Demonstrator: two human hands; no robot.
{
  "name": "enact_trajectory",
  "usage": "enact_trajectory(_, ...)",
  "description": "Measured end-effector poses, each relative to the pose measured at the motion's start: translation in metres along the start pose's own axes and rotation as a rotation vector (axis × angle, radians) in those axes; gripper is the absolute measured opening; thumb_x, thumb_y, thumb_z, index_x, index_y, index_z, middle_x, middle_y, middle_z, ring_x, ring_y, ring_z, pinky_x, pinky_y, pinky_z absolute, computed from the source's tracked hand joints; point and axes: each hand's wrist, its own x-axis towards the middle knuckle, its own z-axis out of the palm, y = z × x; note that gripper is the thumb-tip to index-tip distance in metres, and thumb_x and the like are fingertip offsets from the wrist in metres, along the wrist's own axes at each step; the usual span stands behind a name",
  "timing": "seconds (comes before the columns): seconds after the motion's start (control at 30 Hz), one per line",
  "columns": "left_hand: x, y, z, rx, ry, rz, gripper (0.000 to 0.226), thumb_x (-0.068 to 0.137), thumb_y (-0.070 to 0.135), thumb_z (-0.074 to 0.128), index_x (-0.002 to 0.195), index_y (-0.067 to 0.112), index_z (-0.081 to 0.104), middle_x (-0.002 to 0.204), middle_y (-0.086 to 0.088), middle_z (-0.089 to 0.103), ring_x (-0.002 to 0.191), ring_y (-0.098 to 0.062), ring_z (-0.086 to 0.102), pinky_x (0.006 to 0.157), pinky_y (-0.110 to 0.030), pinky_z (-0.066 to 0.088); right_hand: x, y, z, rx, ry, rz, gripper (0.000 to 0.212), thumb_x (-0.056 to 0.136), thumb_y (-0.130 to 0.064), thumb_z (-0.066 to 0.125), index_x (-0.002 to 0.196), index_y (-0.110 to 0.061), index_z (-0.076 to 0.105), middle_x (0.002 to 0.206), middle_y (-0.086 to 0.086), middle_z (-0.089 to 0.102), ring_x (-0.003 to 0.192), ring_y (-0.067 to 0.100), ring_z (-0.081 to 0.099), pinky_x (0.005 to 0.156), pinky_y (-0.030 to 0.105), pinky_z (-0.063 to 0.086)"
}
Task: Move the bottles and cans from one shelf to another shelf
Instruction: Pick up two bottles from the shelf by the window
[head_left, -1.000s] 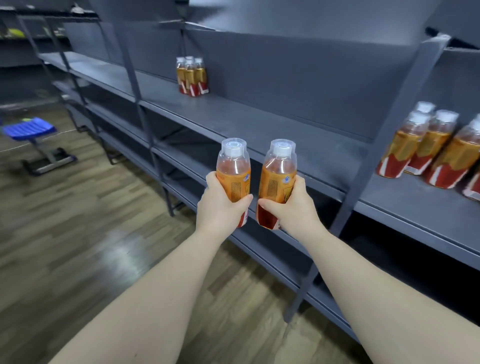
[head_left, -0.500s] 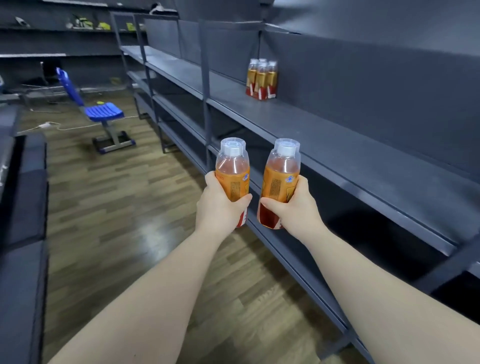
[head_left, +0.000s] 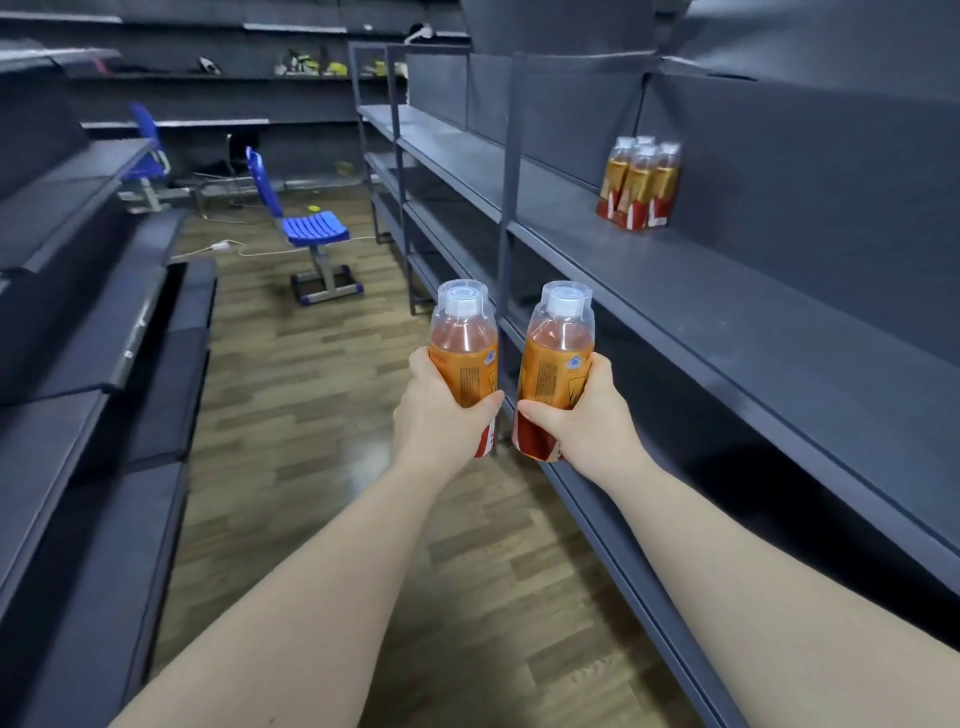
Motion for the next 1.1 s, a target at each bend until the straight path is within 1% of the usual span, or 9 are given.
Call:
enact_trajectory(0.1, 0.028, 0.005, 0.004, -0.004, 0.039, -0.022, 0.069, 0.079, 0.044, 0.079, 0.129, 0.027, 0.034, 0.108, 0.007, 0.059, 0.103, -0.024, 0.059, 0.092, -0.043, 0.051, 0.036, -0.003, 0.006, 0.016, -0.029, -0.011, 0.076, 0.081, -0.032, 0.082, 0.139, -0.024, 0.033, 0.103, -0.016, 0.055, 0.089, 0.008, 0.061, 0.052, 0.016, 0.048)
enact_trajectory(0.17, 0.045, 0.006, 0.007, -0.003, 0.056, -0.035, 0.069, 0.078, 0.045, 0.079, 0.128, 0.028, 0.034, 0.107, 0.007, 0.060, 0.102, -0.024, 0.060, 0.092, -0.045, 0.052, 0.057, -0.004, 0.010, 0.010, -0.044, -0.026, 0.074, 0.081, -0.031, 0.081, 0.138, -0.025, 0.034, 0.100, -0.017, 0.054, 0.079, 0.006, 0.061, 0.049, 0.018, 0.050)
enact_trajectory(0.27, 0.069, 0.003, 0.010, 0.006, 0.081, -0.050, 0.064, 0.079, 0.043, 0.078, 0.123, 0.029, 0.033, 0.106, 0.006, 0.060, 0.101, -0.024, 0.060, 0.091, -0.046, 0.052, 0.086, -0.004, 0.021, 0.007, -0.060, -0.037, 0.072, 0.079, -0.032, 0.083, 0.133, -0.026, 0.036, 0.101, -0.017, 0.056, 0.089, 0.011, 0.063, 0.071, 0.033, 0.060)
enact_trajectory(0.33, 0.085, -0.001, 0.009, 0.010, 0.097, -0.060, 0.065, 0.080, 0.043, 0.078, 0.124, 0.028, 0.033, 0.105, 0.006, 0.059, 0.100, -0.024, 0.059, 0.091, -0.045, 0.052, 0.104, -0.003, 0.031, 0.020, -0.076, -0.034, 0.071, 0.078, -0.032, 0.083, 0.131, -0.026, 0.036, 0.103, -0.016, 0.057, 0.096, 0.012, 0.062, 0.081, 0.040, 0.059)
enact_trajectory(0.53, 0.144, -0.022, -0.001, 0.034, 0.131, -0.096, 0.074, 0.079, 0.044, 0.078, 0.133, 0.028, 0.030, 0.108, 0.006, 0.060, 0.100, -0.023, 0.060, 0.090, -0.044, 0.053, 0.156, -0.008, 0.066, 0.029, -0.101, -0.036, 0.069, 0.078, -0.033, 0.083, 0.128, -0.032, 0.036, 0.104, -0.020, 0.057, 0.099, 0.009, 0.060, 0.090, 0.041, 0.055)
enact_trajectory(0.6, 0.169, -0.028, -0.006, 0.038, 0.127, -0.089, 0.074, 0.079, 0.043, 0.078, 0.133, 0.029, 0.030, 0.106, 0.008, 0.059, 0.101, -0.023, 0.060, 0.090, -0.045, 0.054, 0.176, -0.012, 0.082, 0.031, -0.107, -0.040, 0.073, 0.078, -0.033, 0.084, 0.132, -0.031, 0.036, 0.105, -0.021, 0.056, 0.099, 0.009, 0.060, 0.091, 0.041, 0.055)
enact_trajectory(0.77, 0.234, -0.035, -0.025, 0.020, 0.108, -0.062, 0.072, 0.081, 0.040, 0.078, 0.134, 0.027, 0.031, 0.104, 0.008, 0.056, 0.100, -0.022, 0.059, 0.086, -0.040, 0.052, 0.223, -0.033, 0.116, 0.061, -0.083, -0.042, 0.076, 0.078, -0.031, 0.085, 0.135, -0.029, 0.035, 0.107, -0.020, 0.057, 0.097, 0.004, 0.060, 0.091, 0.040, 0.056)
enact_trajectory(0.9, 0.282, -0.041, -0.037, 0.012, 0.080, -0.037, 0.074, 0.080, 0.043, 0.078, 0.134, 0.027, 0.031, 0.106, 0.007, 0.058, 0.101, -0.023, 0.059, 0.090, -0.045, 0.053, 0.259, -0.046, 0.142, 0.049, -0.047, -0.049, 0.078, 0.077, -0.033, 0.085, 0.137, -0.028, 0.034, 0.110, -0.018, 0.057, 0.101, 0.007, 0.059, 0.092, 0.036, 0.055)
enact_trajectory(1.1, 0.338, -0.055, -0.043, 0.002, 0.056, -0.025, 0.076, 0.080, 0.041, 0.079, 0.137, 0.026, 0.030, 0.109, 0.007, 0.057, 0.104, -0.022, 0.058, 0.089, -0.040, 0.050, 0.305, -0.052, 0.171, 0.025, -0.028, -0.026, 0.080, 0.078, -0.034, 0.084, 0.139, -0.028, 0.033, 0.113, -0.014, 0.056, 0.106, 0.011, 0.058, 0.086, 0.032, 0.053)
